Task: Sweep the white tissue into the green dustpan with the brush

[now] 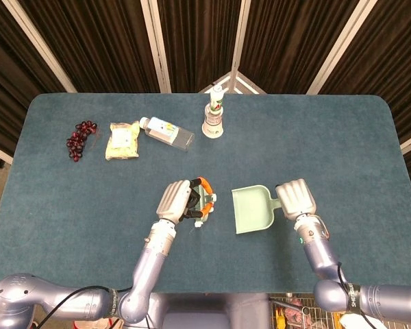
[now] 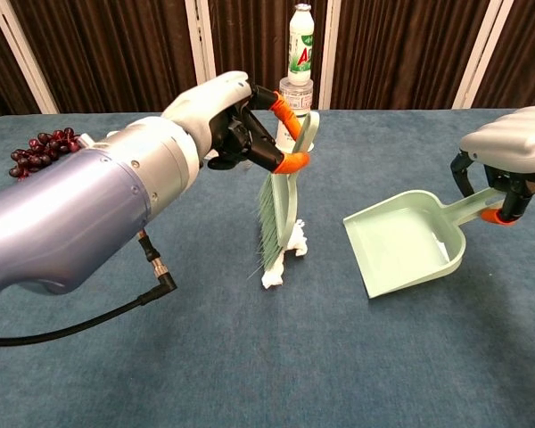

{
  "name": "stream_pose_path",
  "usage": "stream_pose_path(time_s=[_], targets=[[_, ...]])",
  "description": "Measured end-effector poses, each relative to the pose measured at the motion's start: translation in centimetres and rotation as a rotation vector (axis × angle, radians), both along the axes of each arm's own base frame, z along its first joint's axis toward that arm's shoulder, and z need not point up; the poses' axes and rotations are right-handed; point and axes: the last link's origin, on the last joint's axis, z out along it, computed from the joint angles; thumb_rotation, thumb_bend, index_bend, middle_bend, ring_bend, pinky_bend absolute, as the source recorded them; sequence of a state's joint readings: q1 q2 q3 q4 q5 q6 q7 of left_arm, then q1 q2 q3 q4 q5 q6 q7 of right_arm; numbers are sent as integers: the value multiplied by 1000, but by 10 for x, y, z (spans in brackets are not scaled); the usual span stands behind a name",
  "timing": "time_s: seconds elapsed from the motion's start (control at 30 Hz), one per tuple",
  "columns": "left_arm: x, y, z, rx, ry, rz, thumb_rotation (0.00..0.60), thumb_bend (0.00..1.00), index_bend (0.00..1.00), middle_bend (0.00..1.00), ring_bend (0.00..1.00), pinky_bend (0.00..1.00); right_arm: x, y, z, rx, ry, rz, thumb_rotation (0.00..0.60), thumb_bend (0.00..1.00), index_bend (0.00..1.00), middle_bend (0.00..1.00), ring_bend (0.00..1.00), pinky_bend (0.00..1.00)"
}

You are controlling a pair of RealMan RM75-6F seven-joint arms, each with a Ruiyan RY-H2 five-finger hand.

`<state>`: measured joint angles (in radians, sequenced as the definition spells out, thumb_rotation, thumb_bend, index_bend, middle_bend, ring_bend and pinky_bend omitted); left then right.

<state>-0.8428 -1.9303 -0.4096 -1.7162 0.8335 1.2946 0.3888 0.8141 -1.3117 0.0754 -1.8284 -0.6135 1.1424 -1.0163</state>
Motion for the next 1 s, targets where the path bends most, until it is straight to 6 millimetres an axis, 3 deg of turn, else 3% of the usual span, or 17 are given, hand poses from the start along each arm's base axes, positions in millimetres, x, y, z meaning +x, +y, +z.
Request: stream_pose_path(time_s=[1.0], targets=[[-8,-3,-5,-11,-4,9,600,646,773,1000,981,965,25,7,-22,-59,-181,37,600,384,630,943,916,871]])
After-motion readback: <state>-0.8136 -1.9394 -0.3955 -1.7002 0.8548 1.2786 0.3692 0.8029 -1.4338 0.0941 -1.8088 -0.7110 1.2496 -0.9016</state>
